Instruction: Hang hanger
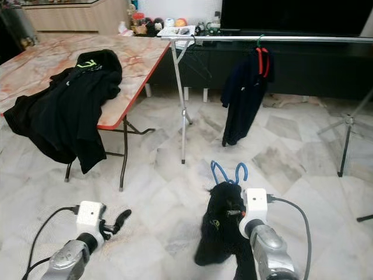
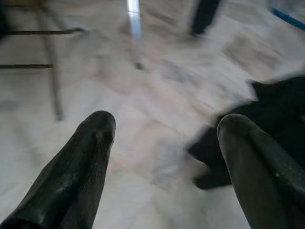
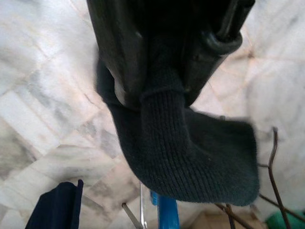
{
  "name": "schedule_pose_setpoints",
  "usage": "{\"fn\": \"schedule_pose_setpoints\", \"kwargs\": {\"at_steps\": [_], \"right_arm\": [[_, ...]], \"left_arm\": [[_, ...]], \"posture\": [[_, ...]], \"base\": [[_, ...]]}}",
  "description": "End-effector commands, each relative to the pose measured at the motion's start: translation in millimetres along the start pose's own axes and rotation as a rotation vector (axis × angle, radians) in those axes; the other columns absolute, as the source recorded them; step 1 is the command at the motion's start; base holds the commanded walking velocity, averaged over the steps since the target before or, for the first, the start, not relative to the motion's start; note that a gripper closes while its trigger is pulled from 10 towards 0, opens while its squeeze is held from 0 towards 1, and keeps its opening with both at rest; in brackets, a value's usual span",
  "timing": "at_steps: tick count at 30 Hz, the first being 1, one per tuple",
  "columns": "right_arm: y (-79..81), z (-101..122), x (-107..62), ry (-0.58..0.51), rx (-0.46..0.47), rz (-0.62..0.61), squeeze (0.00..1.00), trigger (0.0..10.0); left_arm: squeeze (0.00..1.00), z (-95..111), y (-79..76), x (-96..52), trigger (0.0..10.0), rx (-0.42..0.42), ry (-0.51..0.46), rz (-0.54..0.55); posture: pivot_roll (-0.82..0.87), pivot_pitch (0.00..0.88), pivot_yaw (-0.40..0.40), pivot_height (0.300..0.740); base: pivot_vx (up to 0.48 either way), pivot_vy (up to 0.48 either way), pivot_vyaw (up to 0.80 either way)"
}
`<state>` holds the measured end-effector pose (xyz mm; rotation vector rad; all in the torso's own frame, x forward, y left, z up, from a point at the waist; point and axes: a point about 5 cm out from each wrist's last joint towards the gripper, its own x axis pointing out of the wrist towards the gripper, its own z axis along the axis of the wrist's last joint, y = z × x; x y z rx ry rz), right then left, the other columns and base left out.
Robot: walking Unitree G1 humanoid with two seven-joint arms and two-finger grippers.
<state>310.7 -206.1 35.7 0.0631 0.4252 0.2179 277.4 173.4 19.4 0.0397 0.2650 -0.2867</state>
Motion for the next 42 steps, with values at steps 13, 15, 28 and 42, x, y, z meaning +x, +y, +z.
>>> {"fn": "schedule_pose_setpoints", "kwargs": {"at_steps": [13,15,28,42], "right_arm": [[25.1,73,-16.6,-0.035,-0.541,0.675,0.00,10.0],[28.8,84,-23.8,-0.033,-0.601,0.767,0.00,10.0],[27.1,116,-40.7,0.009,-0.801,0.877,0.00,10.0],[34.7,133,-33.3,-0.056,-0.889,0.811,0.00,10.0]], "left_arm": [[0.00,-1,-20.1,1.8,10.0,0.293,0.108,-0.383],[0.00,3,-20.1,4.3,10.0,0.286,0.100,-0.392],[0.00,0,-14.1,5.3,10.0,0.184,0.100,-0.343],[0.00,-10,-19.9,3.1,10.0,0.239,0.157,-0.399]], "posture": [[0.05,0.043,-0.005,0.740],[0.05,0.032,-0.011,0.740],[0.04,0.004,-0.019,0.740],[0.03,0.000,-0.015,0.740]], "base": [[0.000,0.000,0.00],[0.000,0.000,0.00],[0.000,0.000,0.00],[0.000,0.000,0.00]]}}
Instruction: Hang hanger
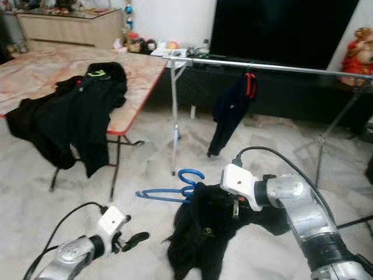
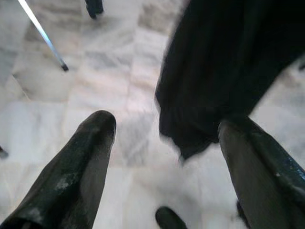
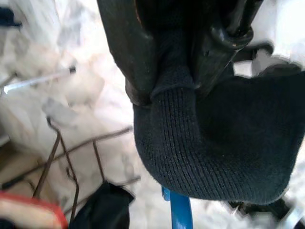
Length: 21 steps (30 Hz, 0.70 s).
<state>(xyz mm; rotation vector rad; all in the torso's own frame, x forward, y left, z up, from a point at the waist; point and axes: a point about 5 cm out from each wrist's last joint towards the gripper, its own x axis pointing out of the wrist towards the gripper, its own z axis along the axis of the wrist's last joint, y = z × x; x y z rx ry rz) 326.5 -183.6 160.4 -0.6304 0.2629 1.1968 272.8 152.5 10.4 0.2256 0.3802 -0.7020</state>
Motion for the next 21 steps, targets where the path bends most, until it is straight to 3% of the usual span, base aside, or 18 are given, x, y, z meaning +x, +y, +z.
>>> {"fn": "schedule_pose_setpoints", "kwargs": {"at_steps": [1,21], "right_arm": [[-6.0,13,-2.8,-0.046,-0.041,-0.029,0.00,10.0],[-4.0,26,9.8,-0.095,-0.060,0.006,0.00,10.0]], "left_arm": [[0.00,-2,0.4,-0.7,10.0,0.020,0.019,-0.015],[0.00,3,2.4,2.2,10.0,0.012,0.008,-0.048]], "posture": [[0.04,0.000,-0.013,0.740],[0.05,0.042,0.011,0.740]], "base": [[0.000,0.000,0.00],[0.000,0.000,0.00]]}}
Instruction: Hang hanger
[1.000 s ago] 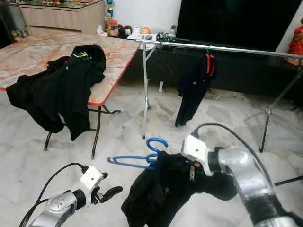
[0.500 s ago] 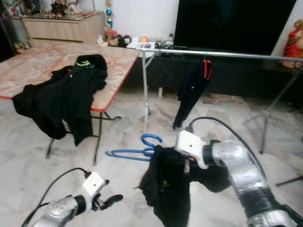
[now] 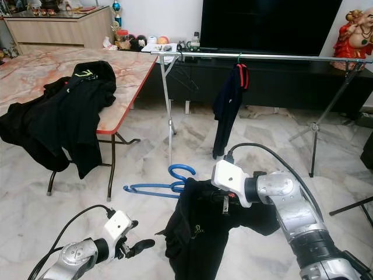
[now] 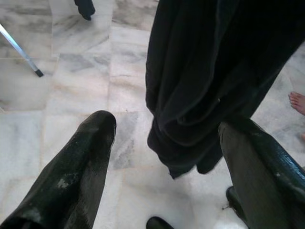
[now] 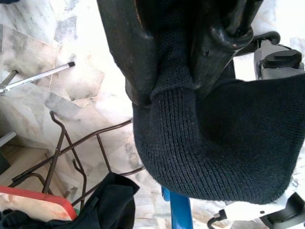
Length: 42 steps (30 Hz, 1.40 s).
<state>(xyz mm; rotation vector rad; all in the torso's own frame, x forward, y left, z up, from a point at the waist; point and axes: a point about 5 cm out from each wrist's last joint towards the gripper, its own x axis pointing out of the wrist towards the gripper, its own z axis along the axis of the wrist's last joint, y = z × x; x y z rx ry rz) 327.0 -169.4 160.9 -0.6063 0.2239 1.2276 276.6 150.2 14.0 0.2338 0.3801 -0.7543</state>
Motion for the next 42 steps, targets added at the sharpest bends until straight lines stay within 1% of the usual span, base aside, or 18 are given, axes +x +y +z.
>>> {"fn": "schedule_pose_setpoints", "kwargs": {"at_steps": [1,3,7,9,13,17,22,25,27,28,30,34,35,36,37,38,42], "right_arm": [[-6.7,20,1.2,-0.051,-0.058,-0.008,0.00,10.0],[-6.1,26,7.4,-0.070,-0.071,-0.005,0.00,10.0],[-5.1,29,11.7,-0.085,-0.074,-0.004,0.00,10.0],[-4.1,32,17.2,-0.100,-0.076,0.000,0.00,10.0],[-3.0,36,20.3,-0.113,-0.088,0.015,0.00,10.0],[-3.2,40,21.8,-0.123,-0.097,0.022,0.00,10.0],[-1.3,50,23.6,-0.146,-0.126,0.050,0.00,10.0],[-0.5,53,23.6,-0.150,-0.136,0.058,0.00,10.0],[0.5,58,24.1,-0.158,-0.146,0.063,0.00,10.0],[0.5,58,24.1,-0.158,-0.146,0.063,0.00,10.0],[2.1,60,24.6,-0.162,-0.153,0.073,0.00,10.0],[3.1,62,24.3,-0.163,-0.160,0.080,0.00,10.0],[3.2,62,23.9,-0.163,-0.161,0.080,0.00,10.0],[3.3,63,23.6,-0.164,-0.163,0.080,0.00,10.0],[3.3,63,23.6,-0.164,-0.163,0.080,0.00,10.0],[3.3,64,23.0,-0.164,-0.164,0.079,0.00,10.0],[3.8,65,22.8,-0.165,-0.168,0.079,0.00,10.0]], "left_arm": [[0.00,-1,1.3,0.0,10.0,-0.008,0.006,0.000],[0.00,-1,1.5,-0.6,10.0,-0.007,0.007,-0.012],[0.00,-1,3.3,-2.6,10.0,-0.005,0.008,-0.012],[0.00,-1,6.6,-5.4,10.0,-0.005,0.006,-0.010],[0.00,0,7.7,-5.5,10.0,-0.005,0.004,-0.008],[0.00,1,8.2,-4.6,10.0,-0.004,0.005,-0.005],[0.00,1,10.6,-3.2,10.0,-0.010,-0.002,0.038],[0.00,1,10.4,-2.8,10.0,-0.013,-0.001,0.045],[0.00,0,11.3,-1.6,10.0,-0.005,0.004,0.081],[0.00,0,11.3,-1.6,10.0,-0.005,0.004,0.081],[0.00,0,13.1,-0.3,10.0,-0.015,0.004,0.115],[0.00,0,13.2,0.6,9.9,-0.009,0.005,0.123],[0.00,0,13.3,0.6,5.6,-0.005,0.005,0.127],[0.00,0,13.6,0.6,3.0,-0.001,0.004,0.133],[0.00,0,13.6,0.6,3.0,-0.001,0.004,0.133],[0.00,0,13.7,0.9,0.0,0.000,0.002,0.138],[0.00,1,12.4,1.9,0.0,-0.003,-0.009,0.130]], "posture": [[0.05,0.047,0.019,0.740],[0.05,0.055,0.033,0.740],[0.06,0.057,0.039,0.740],[0.06,0.061,0.049,0.740],[0.06,0.062,0.051,0.740],[0.06,0.064,0.051,0.740],[0.06,0.066,0.039,0.740],[0.06,0.067,0.036,0.740],[0.06,0.070,0.033,0.740],[0.06,0.070,0.033,0.740],[0.06,0.071,0.032,0.740],[0.05,0.071,0.031,0.740],[0.05,0.071,0.031,0.740],[0.05,0.072,0.032,0.740],[0.05,0.072,0.032,0.740],[0.05,0.071,0.031,0.740],[0.05,0.071,0.031,0.740]], "base": [[0.000,0.000,0.00],[0.000,0.000,0.00],[0.000,0.000,0.00],[0.000,0.000,0.00],[0.000,0.000,0.00],[0.000,0.000,0.00],[0.000,0.000,0.00],[0.000,0.000,0.00],[0.000,0.000,0.00],[0.000,0.000,0.00],[0.000,0.000,0.00],[0.000,0.000,0.00],[0.000,0.000,0.00],[0.000,0.000,0.00],[0.000,0.000,0.00],[0.000,0.000,0.00],[0.000,0.000,0.00]]}}
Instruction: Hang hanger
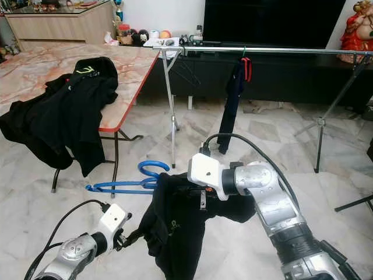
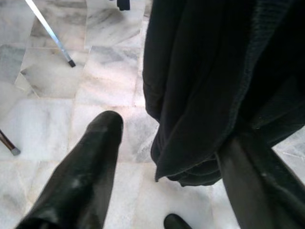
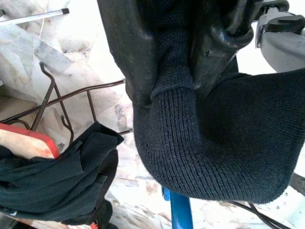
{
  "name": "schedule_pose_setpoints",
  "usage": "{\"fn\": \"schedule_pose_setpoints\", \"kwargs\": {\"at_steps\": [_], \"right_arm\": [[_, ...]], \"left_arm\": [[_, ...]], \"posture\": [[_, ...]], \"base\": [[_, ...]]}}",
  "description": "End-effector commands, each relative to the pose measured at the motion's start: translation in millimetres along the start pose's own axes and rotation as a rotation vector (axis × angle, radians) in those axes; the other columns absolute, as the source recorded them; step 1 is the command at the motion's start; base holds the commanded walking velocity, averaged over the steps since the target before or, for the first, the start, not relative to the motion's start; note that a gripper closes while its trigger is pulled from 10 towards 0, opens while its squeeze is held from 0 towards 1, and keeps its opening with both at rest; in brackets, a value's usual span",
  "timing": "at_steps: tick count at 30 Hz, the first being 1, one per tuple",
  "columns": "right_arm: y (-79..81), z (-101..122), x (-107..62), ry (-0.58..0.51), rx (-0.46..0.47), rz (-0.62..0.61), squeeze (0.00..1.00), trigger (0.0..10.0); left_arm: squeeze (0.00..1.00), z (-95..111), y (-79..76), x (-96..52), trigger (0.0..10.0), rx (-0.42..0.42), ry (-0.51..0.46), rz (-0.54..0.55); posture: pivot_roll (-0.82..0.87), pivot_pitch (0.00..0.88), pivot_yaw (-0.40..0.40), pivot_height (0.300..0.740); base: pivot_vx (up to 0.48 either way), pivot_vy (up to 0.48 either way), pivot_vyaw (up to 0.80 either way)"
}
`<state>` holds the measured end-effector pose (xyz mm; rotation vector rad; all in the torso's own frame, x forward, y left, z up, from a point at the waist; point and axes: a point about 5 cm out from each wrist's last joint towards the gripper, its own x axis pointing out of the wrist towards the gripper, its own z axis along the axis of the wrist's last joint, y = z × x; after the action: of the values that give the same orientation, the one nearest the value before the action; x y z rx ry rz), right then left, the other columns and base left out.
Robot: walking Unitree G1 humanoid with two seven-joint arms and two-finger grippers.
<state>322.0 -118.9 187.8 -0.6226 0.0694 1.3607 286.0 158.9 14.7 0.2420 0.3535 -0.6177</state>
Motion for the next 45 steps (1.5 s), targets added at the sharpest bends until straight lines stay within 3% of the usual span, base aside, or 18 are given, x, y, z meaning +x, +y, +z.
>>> {"fn": "schedule_pose_setpoints", "kwargs": {"at_steps": [1,20,45], "right_arm": [[-4.3,14.7,-2.1,-0.035,-0.052,-0.002,0.00,10.0],[-11.0,22.8,0.7,-0.049,-0.066,-0.025,0.00,10.0],[-8.0,16.4,4.8,-0.034,-0.056,-0.032,0.00,10.0]], "left_arm": [[0.00,1.0,-1.1,1.6,0.0,0.009,-0.001,-0.009],[0.00,3.0,-9.7,5.1,0.0,-0.009,-0.030,-0.068],[0.00,4.8,-6.3,4.3,0.0,-0.032,-0.049,-0.062]], "posture": [[0.05,0.071,0.031,0.740],[0.04,0.062,0.029,0.740],[0.05,0.027,0.034,0.740]], "base": [[0.000,0.000,0.00],[0.000,0.000,0.00],[0.000,0.000,0.00]]}}
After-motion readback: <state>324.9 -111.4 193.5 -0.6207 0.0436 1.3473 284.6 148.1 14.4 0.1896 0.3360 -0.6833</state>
